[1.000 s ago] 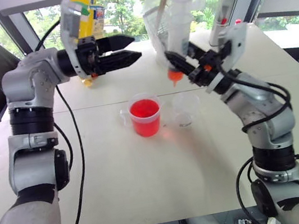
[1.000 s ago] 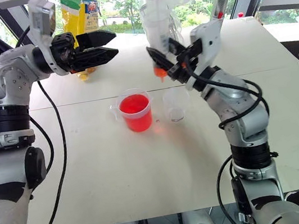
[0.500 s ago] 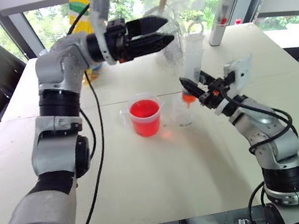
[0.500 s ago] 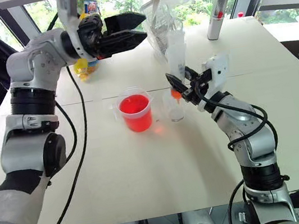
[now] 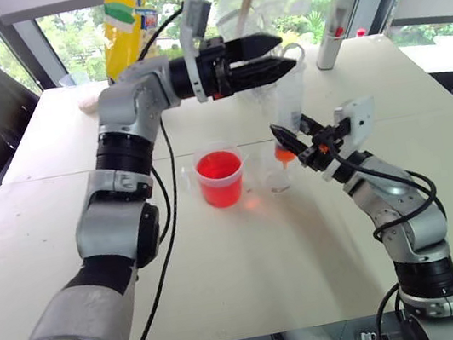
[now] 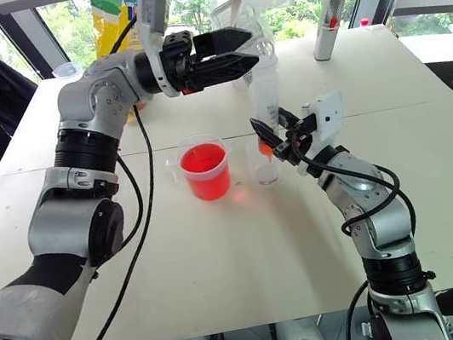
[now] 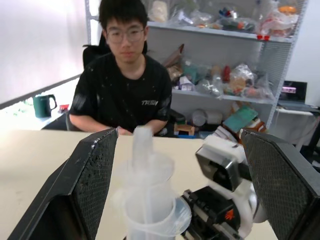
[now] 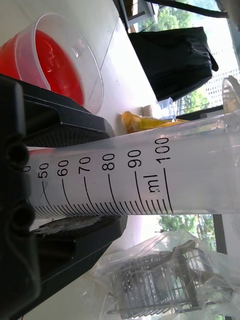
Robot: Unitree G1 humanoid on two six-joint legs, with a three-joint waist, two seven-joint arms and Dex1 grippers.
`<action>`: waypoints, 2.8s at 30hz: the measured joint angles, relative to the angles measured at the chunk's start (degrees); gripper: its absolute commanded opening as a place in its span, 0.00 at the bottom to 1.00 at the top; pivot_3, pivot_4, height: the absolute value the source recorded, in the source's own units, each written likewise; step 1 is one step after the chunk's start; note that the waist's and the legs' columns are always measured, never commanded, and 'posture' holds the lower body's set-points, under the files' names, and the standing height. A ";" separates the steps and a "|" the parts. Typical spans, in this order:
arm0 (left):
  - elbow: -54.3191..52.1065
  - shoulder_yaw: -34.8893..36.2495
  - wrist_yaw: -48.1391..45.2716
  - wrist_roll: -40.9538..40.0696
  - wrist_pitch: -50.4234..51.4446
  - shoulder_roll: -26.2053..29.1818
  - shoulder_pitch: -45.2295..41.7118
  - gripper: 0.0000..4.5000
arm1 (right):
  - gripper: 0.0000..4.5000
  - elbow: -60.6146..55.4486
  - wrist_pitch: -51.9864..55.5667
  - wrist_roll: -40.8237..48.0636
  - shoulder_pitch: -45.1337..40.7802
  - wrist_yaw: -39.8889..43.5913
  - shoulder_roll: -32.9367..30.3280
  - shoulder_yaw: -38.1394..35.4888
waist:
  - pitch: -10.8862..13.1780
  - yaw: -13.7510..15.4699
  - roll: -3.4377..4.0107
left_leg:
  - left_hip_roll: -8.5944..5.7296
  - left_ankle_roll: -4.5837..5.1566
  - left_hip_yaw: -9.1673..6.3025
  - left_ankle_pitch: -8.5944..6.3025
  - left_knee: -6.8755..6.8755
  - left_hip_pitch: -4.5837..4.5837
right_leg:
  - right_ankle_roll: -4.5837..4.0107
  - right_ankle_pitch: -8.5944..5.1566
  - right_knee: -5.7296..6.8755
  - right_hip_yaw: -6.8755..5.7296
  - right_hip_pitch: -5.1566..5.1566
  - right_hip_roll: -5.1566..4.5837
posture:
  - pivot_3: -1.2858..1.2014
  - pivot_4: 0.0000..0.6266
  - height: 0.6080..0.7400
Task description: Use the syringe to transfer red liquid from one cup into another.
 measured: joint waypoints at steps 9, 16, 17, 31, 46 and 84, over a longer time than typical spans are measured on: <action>2.35 0.07 0.28 1.15 -1.38 -2.32 -0.98 0.70 | 0.33 0.02 -0.03 -0.05 -0.02 -0.07 -0.01 0.56 | 0.00 0.04 0.00 | 0.00 0.00 0.00 0.00 0.00 -0.01 | 0.00 0.00 -0.01 0.00 0.00 0.00 | 0.52 0.24 0.99; 4.70 0.20 1.08 2.43 -2.80 -2.92 -1.47 0.02 | 0.33 -0.04 -0.20 -0.13 0.45 0.18 -0.08 1.04 | 0.00 0.04 0.00 | 0.00 0.00 0.00 0.00 0.00 -0.01 | 0.00 0.00 -0.01 0.00 0.00 0.01 | 0.52 0.24 0.99; 4.88 0.20 1.09 2.66 -2.88 -2.91 -1.48 0.02 | 0.33 -0.04 -0.19 -0.17 0.58 0.17 -0.11 1.04 | 0.00 0.06 -0.01 | 0.00 0.00 0.00 0.00 0.00 -0.01 | 0.00 0.00 -0.01 0.00 0.00 0.01 | 0.52 0.24 0.99; 5.01 -0.77 -0.38 4.99 -5.08 -3.44 -1.80 0.02 | 0.33 -0.04 0.05 -0.41 0.78 0.19 -0.85 0.96 | 0.00 0.08 -0.01 | 0.00 0.00 0.01 0.00 0.00 -0.01 | 0.00 0.00 -0.01 0.00 0.01 0.01 | 0.52 0.24 0.99; 0.99 -0.85 -0.20 5.89 -6.41 -3.90 1.74 0.02 | 0.33 -0.79 4.90 0.70 -1.47 0.16 -2.57 0.72 | 0.00 0.07 -0.01 | 0.01 0.00 0.00 0.00 0.00 -0.01 | 0.00 0.00 -0.01 0.00 0.01 0.02 | 0.52 0.24 0.99; 1.67 -0.52 0.82 5.30 -3.86 -3.13 2.20 0.38 | 0.33 -3.74 9.06 5.57 -2.85 -1.33 -3.52 -1.13 | 0.00 0.01 -0.01 | 0.01 0.01 0.00 -0.01 0.00 -0.01 | 0.00 0.00 -0.01 0.00 0.01 0.02 | 0.52 0.24 0.99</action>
